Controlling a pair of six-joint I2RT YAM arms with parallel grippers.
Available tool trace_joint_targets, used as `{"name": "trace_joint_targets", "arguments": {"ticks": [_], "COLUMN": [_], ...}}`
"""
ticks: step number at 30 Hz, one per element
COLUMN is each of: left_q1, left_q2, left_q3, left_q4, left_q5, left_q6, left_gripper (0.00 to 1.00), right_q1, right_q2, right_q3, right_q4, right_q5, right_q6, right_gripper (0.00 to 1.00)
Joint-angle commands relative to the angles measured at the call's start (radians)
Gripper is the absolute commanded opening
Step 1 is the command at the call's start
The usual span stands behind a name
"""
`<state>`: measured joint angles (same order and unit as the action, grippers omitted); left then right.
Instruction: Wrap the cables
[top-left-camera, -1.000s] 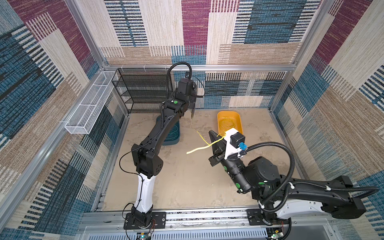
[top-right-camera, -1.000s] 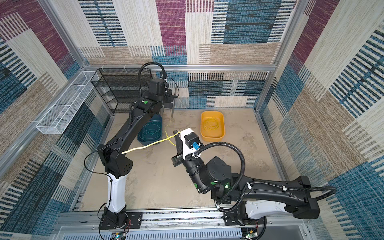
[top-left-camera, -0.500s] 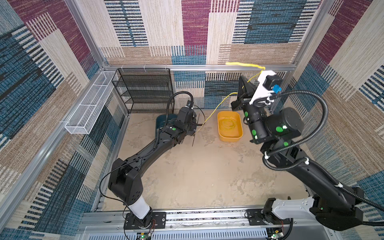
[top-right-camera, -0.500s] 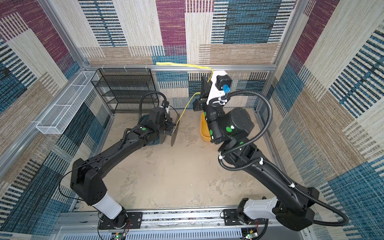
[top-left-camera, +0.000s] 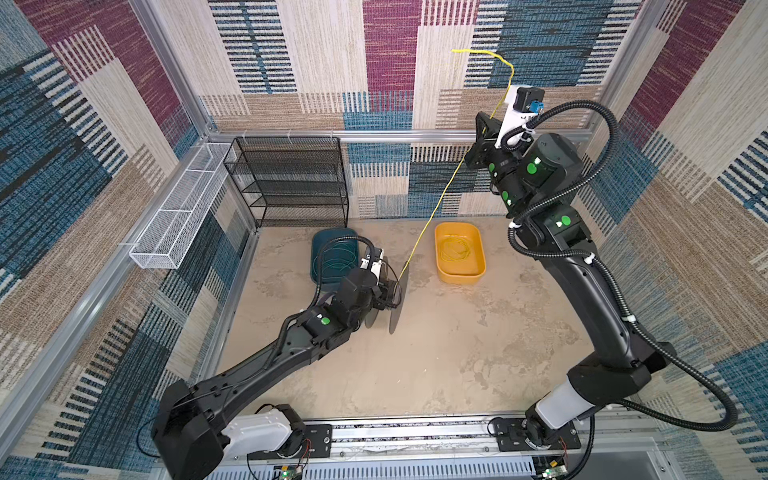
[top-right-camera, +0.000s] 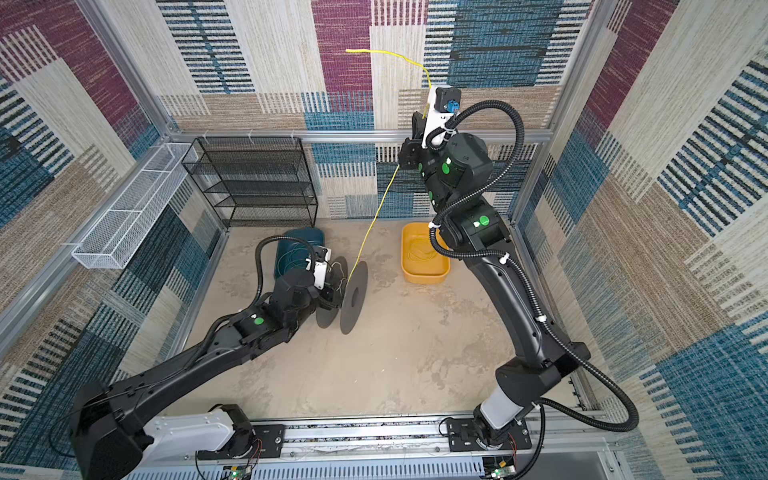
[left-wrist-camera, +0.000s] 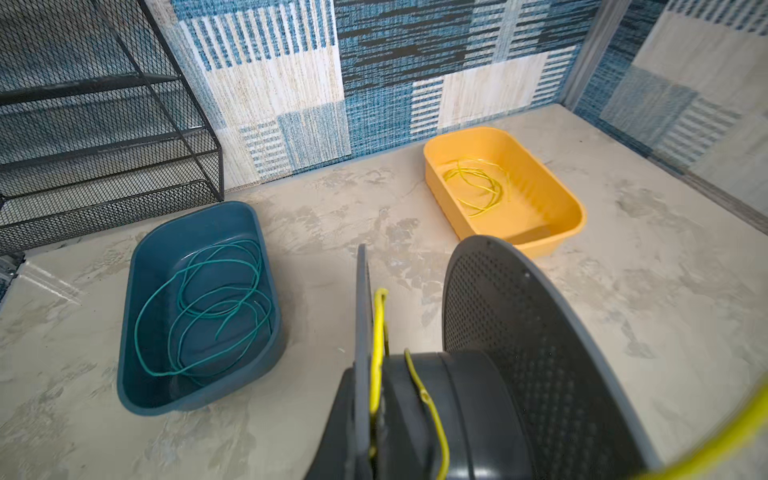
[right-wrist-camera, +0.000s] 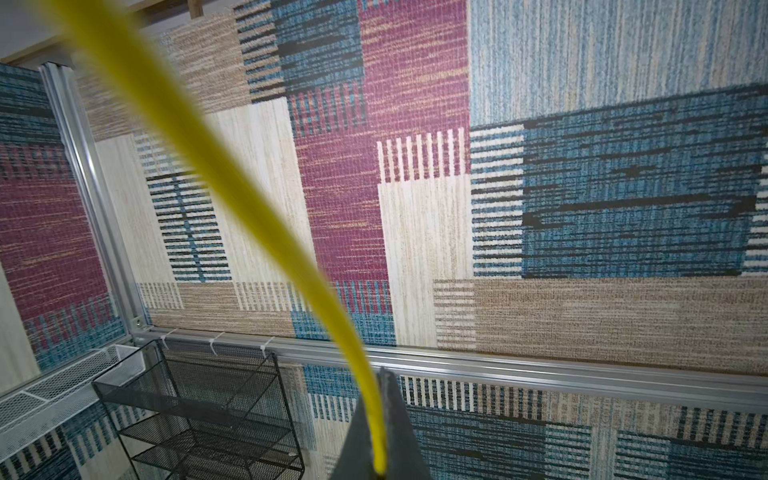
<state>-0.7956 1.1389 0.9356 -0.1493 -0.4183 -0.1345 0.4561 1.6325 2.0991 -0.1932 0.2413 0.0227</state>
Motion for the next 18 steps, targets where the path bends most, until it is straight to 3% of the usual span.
{"name": "trace_joint_targets", "arguments": {"ticks": [1,10,18], "left_q1": [-0.034,-0.154,-0.159], "left_q2": [-0.101,-0.366,-0.41], "left_q3": [-0.022,0.156,0.369], "left_q4": [-0.289,-0.642,-0.717], "left_q5": [-0.01,-0.002,0.092], "left_q6": [0.048,-0.042,-0.005], "left_gripper": [0.0,0.0,0.0], "right_q1": [-0.064,-0.134,-0.147], "right_q2": [0.044,0.212,0.297], "right_q3": [0.029,0.015,-0.189], "right_q4": [0.157,0.16,0.254], "right_q5": [-0.025,-0.036,-0.025], "right_q6": [0.096,0.175,0.234], "right_gripper": [0.0,0.0,0.0]}}
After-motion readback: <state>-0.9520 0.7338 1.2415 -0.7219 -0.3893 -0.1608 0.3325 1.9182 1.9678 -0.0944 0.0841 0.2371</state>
